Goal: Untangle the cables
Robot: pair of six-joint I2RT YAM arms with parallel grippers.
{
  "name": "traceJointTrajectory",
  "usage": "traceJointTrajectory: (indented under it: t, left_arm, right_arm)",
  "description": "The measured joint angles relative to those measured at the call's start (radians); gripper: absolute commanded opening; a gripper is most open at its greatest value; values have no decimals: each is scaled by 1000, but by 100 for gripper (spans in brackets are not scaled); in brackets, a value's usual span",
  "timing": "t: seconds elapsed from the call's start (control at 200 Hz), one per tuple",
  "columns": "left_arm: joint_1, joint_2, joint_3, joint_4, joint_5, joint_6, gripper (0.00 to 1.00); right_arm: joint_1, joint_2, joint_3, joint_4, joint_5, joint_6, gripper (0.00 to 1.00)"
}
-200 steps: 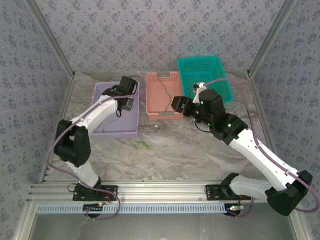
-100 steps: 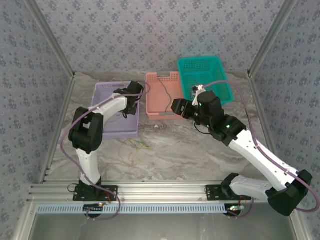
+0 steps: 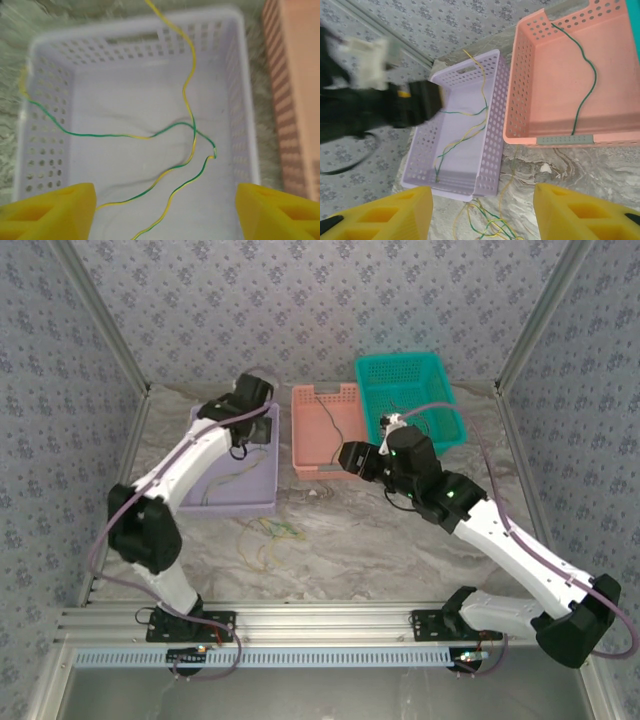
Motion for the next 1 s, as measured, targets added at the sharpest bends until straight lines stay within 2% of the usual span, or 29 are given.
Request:
traceJointTrajectory:
  t: [0.09, 0.165, 0.315, 0.44, 0.63, 0.735, 0.78, 0.869, 0.999]
  left_arm:
    - [0, -135, -22, -12, 26, -41, 70]
    - [-2, -290, -111, -4, 61, -95, 64]
    - [-55, -659, -440, 15, 155, -277, 53]
    - [-148, -864, -723, 4, 216, -435, 45]
    - [-233, -937, -968, -1, 241, -591, 39]
    - [-239, -935, -1024, 25, 250, -640, 39]
    - [-241, -933, -1036, 40, 253, -653, 41]
    - [-243, -921, -1042, 76, 256, -673, 49]
    - [-243, -881, -1043, 148, 263, -707, 60]
  right_arm:
    - [39, 19, -3, -10, 40, -5, 54]
    - [78, 53, -17, -10, 72, -7, 51]
    - [188, 212, -57, 18, 114, 2, 50]
    - [284, 407, -50, 50, 138, 25, 50]
    - [380, 599, -22, 86, 169, 85, 50]
    - [387, 630, -22, 137, 174, 80, 40]
    - [386, 637, -21, 160, 176, 50, 37]
    - [378, 644, -21, 209, 164, -26, 36]
    - [350, 644, -21, 252, 91, -170, 44]
